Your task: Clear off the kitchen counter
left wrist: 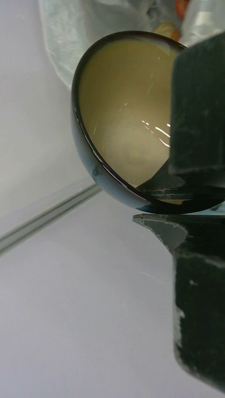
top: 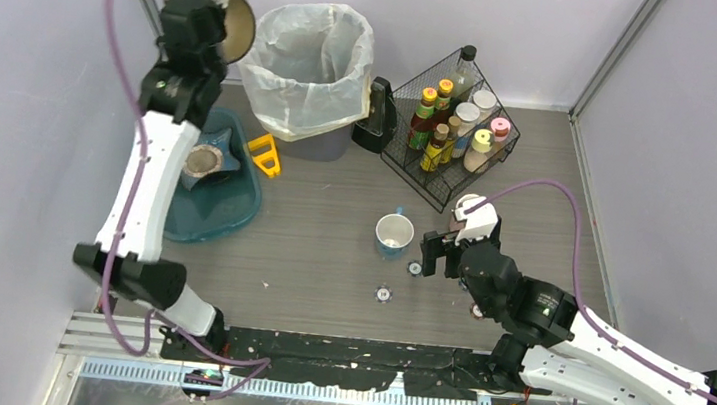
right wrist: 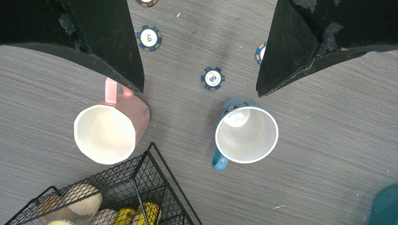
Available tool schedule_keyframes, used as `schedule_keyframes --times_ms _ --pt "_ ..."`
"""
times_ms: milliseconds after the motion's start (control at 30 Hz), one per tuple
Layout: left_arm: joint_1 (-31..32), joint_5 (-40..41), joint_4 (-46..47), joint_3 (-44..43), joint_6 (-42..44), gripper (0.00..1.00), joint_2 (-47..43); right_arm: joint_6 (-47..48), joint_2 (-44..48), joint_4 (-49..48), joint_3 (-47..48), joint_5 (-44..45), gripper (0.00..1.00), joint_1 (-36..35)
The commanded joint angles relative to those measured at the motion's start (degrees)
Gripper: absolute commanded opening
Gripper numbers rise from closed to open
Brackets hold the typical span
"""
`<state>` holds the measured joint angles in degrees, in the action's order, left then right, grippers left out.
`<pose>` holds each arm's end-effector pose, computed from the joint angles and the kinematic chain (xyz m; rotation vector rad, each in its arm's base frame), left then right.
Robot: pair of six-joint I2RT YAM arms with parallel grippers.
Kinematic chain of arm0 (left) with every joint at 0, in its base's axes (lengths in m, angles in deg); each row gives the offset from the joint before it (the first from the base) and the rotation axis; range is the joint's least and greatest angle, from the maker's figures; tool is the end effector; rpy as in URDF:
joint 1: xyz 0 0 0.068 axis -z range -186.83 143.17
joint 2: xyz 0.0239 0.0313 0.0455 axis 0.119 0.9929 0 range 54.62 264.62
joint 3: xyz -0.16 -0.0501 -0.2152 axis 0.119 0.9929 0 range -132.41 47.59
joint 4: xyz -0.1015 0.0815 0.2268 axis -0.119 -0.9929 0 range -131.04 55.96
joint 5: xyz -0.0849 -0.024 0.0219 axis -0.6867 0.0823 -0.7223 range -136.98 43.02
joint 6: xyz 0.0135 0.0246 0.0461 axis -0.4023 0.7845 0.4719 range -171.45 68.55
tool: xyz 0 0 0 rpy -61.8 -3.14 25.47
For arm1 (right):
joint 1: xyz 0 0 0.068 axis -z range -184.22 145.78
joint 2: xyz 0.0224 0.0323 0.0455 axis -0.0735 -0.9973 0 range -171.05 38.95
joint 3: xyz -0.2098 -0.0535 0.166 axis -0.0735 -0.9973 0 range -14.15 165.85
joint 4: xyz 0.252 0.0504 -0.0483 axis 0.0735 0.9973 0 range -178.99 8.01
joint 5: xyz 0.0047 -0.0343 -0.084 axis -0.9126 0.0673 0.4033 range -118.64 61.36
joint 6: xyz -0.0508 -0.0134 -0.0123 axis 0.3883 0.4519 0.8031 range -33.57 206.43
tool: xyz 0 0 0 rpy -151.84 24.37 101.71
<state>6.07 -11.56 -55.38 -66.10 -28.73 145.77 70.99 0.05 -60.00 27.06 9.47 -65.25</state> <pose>0.3279 -0.0539 0.5289 -0.0068 1.5864 0.6116 0.0910 0.1189 0.3033 -0.3622 1.9033 0.2093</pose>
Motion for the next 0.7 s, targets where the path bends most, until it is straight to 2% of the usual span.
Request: schedule_keyframes --times_ms 0,200,367,533,667 --pt "-4.5 -8.9 -14.2 4.5 -18.5 0.00 -9.6 -1.1 0.8 -1.2 -0.2 1.4 0.95 -0.1" --pt "-13.5 -20.3 -24.0 15.7 -30.7 0.00 -17.5 -1.2 1.9 -2.6 -1.2 0.7 0.95 -0.1" --pt "-22.1 -30.1 -26.5 24.4 -37.2 0.00 -19.2 -1.3 2.0 -3.1 -1.6 -0.2 0.95 -0.2" --pt "-28.1 -34.9 -23.5 30.9 -41.2 0.00 -16.3 -1.4 2.2 -3.0 -1.9 -0.1 0.95 -0.1" --pt "-32.5 -40.8 -21.6 29.4 -44.1 0.00 -9.7 -1.4 2.2 -3.0 -2.1 -0.1 0.95 -0.1"
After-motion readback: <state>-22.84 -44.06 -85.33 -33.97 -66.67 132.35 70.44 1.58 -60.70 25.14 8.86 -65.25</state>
